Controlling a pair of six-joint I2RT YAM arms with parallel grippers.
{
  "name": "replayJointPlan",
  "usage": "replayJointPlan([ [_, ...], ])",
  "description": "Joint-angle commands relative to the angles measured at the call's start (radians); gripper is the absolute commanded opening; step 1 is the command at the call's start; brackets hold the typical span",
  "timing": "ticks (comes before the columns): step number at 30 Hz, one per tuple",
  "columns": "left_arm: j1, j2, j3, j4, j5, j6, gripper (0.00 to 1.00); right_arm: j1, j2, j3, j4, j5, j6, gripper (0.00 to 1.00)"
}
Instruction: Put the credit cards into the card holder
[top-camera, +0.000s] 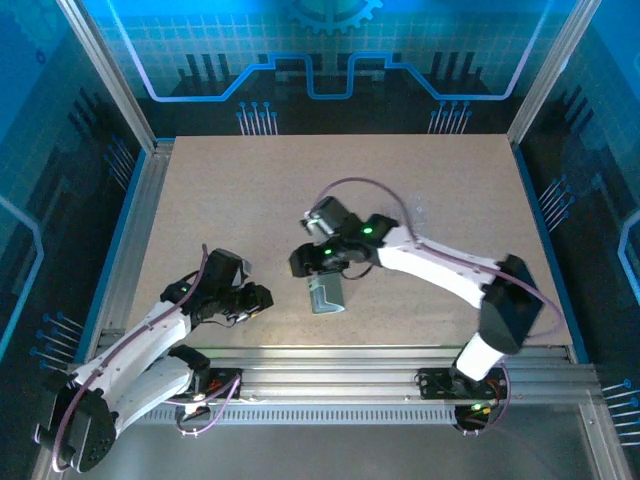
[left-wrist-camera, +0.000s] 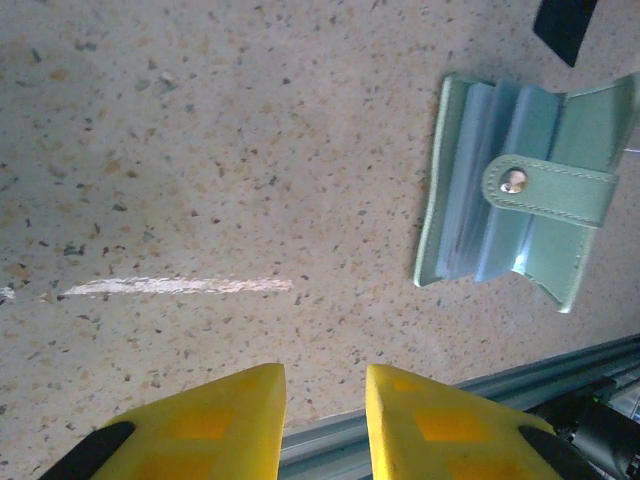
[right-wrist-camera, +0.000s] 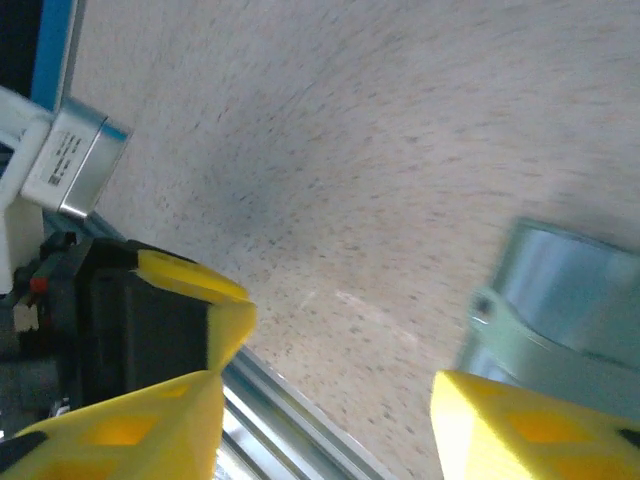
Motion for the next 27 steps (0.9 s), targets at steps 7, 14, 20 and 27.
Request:
replayJointPlan([
  [7,-0.049,0.139,0.203,0.0,0.036,0.086,0.27,-0.127,-0.088,-0.241,-0.058,0.049,-0.033,0.15],
  [14,-0.15,0.375,0.406,0.038,0.007,0.106,0.25,-0.077,0.102,-0.201,0.028,0.069,-0.053,0.4],
  [20,-0.155,0.529,0.455,0.085,0.019,0.104,0.23,-0.035,0.236,-0.189,0.065,0.111,-0.038,0.5],
  [27,-0.155,0.652,0.424,0.167,0.051,0.104,0.21,-0.013,0.288,-0.179,0.053,0.133,-0.028,0.58],
])
